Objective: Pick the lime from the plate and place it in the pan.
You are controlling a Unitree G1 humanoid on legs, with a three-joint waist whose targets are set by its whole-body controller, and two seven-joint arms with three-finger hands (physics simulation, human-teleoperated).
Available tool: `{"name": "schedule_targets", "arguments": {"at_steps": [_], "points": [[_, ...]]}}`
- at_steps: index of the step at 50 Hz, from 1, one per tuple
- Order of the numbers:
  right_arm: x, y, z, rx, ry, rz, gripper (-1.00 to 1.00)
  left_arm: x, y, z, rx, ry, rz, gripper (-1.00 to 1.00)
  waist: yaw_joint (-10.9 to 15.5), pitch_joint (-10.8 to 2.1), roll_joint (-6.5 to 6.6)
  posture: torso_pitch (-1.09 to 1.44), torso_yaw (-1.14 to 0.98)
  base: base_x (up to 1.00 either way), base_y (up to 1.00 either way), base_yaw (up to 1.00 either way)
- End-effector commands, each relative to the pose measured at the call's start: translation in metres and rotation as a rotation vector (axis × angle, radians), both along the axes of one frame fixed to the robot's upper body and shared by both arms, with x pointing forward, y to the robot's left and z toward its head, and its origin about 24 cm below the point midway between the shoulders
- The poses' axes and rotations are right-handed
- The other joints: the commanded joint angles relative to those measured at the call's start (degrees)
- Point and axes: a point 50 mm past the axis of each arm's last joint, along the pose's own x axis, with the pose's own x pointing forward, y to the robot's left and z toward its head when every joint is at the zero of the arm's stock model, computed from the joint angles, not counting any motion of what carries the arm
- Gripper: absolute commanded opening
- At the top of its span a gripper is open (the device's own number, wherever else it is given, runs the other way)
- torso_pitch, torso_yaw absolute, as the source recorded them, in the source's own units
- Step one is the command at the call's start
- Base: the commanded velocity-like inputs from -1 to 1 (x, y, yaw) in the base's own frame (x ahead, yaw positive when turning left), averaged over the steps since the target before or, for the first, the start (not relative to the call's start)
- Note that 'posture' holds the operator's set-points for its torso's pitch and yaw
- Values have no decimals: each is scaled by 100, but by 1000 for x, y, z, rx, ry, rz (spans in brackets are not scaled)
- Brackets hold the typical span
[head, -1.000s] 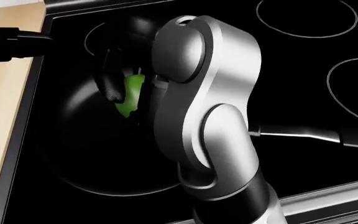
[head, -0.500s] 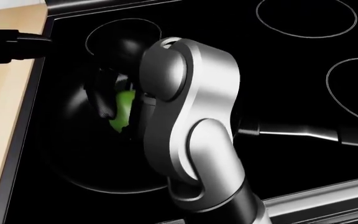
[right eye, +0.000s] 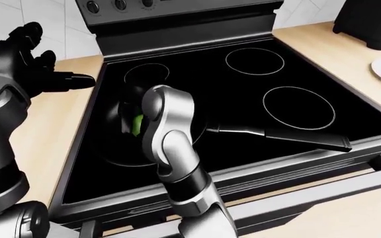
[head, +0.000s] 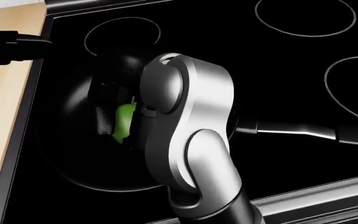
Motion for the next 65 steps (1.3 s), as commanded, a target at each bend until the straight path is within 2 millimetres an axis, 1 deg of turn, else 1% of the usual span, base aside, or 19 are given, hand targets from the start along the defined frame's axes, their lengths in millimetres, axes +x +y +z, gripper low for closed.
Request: {"name": "schedule_targets", "arguments": {"at_steps": [1, 16, 21, 23, 24, 34, 38, 43, 45, 46, 53, 54, 55, 56, 57, 58, 61, 62, 65], "points": [[-4, 2, 17, 18, -83, 9, -65, -5, 1, 19, 15, -94, 9, 100, -4, -167, 35, 0, 0, 0, 0, 0], [8, -1, 11, 38, -82, -23, -56, -6, 2, 19, 14, -94, 12, 100, -1, -181, 26, 0, 0, 0, 0, 0], [10, 0, 10, 44, -80, -24, -58, -6, 2, 20, 12, -95, 12, 100, 3, -180, 23, 0, 0, 0, 0, 0], [12, 0, 10, 48, -86, -29, -55, -6, 1, 21, 12, -96, 11, 100, 2, -182, 23, 0, 0, 0, 0, 0], [13, 1, 10, 50, -88, -32, -44, -6, 1, 21, 12, -96, 11, 100, 2, -182, 22, 0, 0, 0, 0, 0], [21, 1, 3, 62, -87, -47, -44, -6, 2, 18, 12, -92, 12, 100, 14, -185, 17, 0, 0, 0, 0, 0], [22, 0, 1, 61, -84, -50, -31, -6, 2, 17, 12, -91, 12, 100, 16, -183, 11, 0, 0, 0, 0, 0], [23, 0, -1, 59, -81, -52, -27, -6, 2, 17, 11, -91, 11, 100, 26, -182, 4, 0, 0, 0, 0, 0], [22, 0, -3, 56, -77, -50, -22, -6, 2, 17, 11, -90, 10, 100, 34, -180, 1, 0, 0, 0, 0, 0], [21, 0, -4, 53, -74, -48, -14, -6, 1, 17, 11, -90, 10, 100, 37, -179, -2, 0, 0, 0, 0, 0], [21, 0, -5, 52, -72, -48, -10, -6, 2, 16, 11, -89, 10, 100, 58, -183, -12, 0, 0, 0, 0, 0], [21, 0, -4, 52, -74, -48, -7, -6, 2, 16, 11, -89, 10, 100, 60, -183, -13, 0, 0, 0, 0, 0], [21, 0, -3, 52, -74, -48, 29, -6, 2, 15, 11, -90, 9, 100, 62, -183, -15, 0, 0, 0, 0, 0], [21, 0, -3, 53, -74, -49, 42, -6, 2, 15, 11, -89, 9, 100, 65, -181, -17, 0, 0, 0, 0, 0], [21, 0, -3, 52, -74, -49, 46, -6, 1, 15, 11, -88, 8, 100, 67, -180, -19, 0, 0, 0, 0, 0], [22, 0, -4, 51, -74, -48, 70, -6, 1, 15, 11, -88, 8, 100, 70, -180, -21, 0, 0, 0, 0, 0], [22, 0, -2, 53, -75, -48, 84, -5, 1, 15, 11, -88, 9, 100, 80, -186, -27, 0, 0, 0, 0, 0], [21, 1, -3, 52, -74, -47, 100, -5, 1, 14, 10, -88, 8, 100, 83, -186, -29, 0, 0, 0, 0, 0], [21, 1, -3, 51, -73, -47, 100, -5, 1, 15, 11, -89, 8, 100, 92, -184, -34, 0, 0, 0, 0, 0]]}}
